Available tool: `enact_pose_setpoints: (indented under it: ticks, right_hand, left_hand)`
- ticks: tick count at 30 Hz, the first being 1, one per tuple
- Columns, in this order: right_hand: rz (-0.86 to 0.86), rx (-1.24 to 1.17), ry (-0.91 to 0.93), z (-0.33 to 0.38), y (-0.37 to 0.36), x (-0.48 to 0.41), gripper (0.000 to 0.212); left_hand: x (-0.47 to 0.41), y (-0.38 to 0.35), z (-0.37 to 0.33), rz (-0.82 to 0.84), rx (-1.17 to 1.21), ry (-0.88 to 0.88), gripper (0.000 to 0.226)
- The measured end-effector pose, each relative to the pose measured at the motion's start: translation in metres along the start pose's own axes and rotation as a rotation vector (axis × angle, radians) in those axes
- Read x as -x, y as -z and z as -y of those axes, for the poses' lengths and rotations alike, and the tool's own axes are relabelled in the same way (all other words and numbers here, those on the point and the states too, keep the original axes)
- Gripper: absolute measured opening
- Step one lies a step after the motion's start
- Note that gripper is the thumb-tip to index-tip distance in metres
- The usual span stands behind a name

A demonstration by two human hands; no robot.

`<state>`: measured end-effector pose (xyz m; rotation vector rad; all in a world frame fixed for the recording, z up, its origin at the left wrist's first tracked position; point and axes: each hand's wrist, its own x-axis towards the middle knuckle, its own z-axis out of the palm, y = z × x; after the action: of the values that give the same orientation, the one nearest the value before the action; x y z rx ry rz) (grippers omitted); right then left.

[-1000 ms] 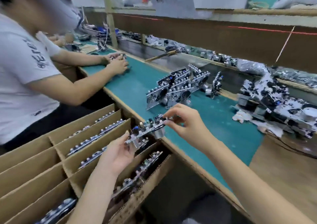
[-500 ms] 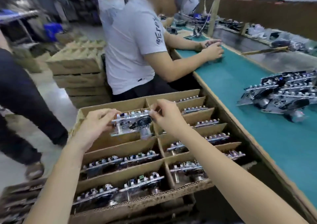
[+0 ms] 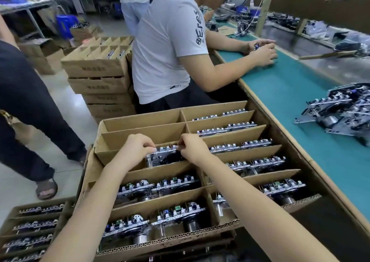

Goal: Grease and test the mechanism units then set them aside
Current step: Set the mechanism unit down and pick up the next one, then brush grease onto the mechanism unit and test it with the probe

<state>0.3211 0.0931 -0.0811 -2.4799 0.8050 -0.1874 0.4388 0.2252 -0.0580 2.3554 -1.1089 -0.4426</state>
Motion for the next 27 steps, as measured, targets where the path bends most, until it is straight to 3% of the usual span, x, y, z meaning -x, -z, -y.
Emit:
enact_pose_setpoints:
  ticks: [5, 8, 14, 19, 27]
  right_hand:
    - [0.083, 0.286, -0.006, 0.0, 0.0, 0.002, 0.017]
    - [0.085, 0.155, -0.069, -0.002, 0.013, 0.002, 0.02]
    - [-0.344, -0.229, -0.058, -0.026, 0.085, 0.038, 0.026]
    - [-0.574, -0.236, -0.221, -0.092, 0.154, 0.097, 0.021]
    - [-0.69, -0.243, -0.538, -0.179, 0.187, 0.184, 0.018]
  left_hand:
    - [-0.01, -0.024, -0.007, 0.128, -0.125, 0.073, 0.019]
    - [-0.011, -0.03, -0.02, 0.064, -0.14, 0.032, 0.019]
    - [-0.016, -0.043, -0.108, -0.144, 0.142, -0.263, 0.024]
    - [-0.025, -0.086, -0.216, -0.091, 0.279, -0.506, 0.03]
    - [-0.071, -0.161, -0.367, 0.03, -0.01, -0.56, 0.049]
